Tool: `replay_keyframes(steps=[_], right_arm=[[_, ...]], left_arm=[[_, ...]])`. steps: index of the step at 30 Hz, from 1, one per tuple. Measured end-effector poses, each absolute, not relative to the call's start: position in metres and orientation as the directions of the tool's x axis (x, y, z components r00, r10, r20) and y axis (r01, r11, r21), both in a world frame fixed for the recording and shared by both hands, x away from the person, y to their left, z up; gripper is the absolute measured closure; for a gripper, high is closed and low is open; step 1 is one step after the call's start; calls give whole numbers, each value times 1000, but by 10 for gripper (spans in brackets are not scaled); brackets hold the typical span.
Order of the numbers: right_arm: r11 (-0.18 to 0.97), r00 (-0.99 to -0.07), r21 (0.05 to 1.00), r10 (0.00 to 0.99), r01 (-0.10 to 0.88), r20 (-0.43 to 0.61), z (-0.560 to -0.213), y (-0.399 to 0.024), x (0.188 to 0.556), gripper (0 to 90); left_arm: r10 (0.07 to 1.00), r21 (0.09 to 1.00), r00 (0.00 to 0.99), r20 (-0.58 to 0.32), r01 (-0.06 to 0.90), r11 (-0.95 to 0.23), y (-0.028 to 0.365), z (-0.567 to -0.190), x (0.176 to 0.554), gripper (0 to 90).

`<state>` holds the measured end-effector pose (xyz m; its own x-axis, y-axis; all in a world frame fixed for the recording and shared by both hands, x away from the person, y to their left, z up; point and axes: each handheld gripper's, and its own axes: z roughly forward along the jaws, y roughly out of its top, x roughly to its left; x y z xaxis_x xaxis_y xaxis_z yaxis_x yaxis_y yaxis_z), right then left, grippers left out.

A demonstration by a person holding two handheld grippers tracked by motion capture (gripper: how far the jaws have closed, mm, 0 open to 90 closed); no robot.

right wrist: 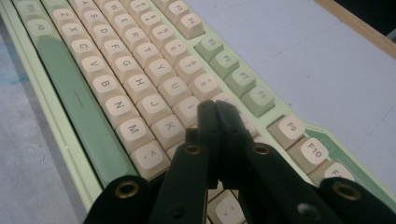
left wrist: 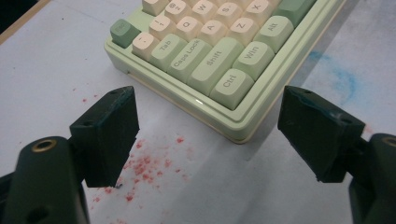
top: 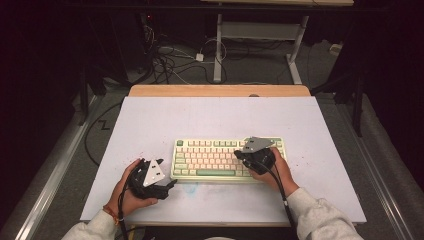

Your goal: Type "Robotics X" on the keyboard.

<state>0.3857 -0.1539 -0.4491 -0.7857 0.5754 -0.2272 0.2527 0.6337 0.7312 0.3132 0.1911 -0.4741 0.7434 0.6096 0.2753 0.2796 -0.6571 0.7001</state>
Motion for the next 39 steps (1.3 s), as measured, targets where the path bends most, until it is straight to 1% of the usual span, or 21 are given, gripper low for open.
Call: replay_keyframes(steps=[11, 23, 33, 39], right_arm=[[648, -785, 715, 575, 263, -233, -454, -145, 396, 900], [680, -789, 680, 563, 274, -246, -458, -140, 397, 900], [649, -785, 715, 573, 258, -237, -451, -145, 394, 900], [628, -782, 738, 579, 247, -231, -446, -147, 390, 871]], left_arm=[[595, 688, 752, 284, 273, -672, 189, -476, 314, 197], [588, 682, 757, 285, 271, -680, 188, -476, 314, 196], [587, 678, 758, 284, 274, -682, 188, -477, 314, 197], [587, 677, 758, 284, 275, -683, 189, -477, 314, 197]])
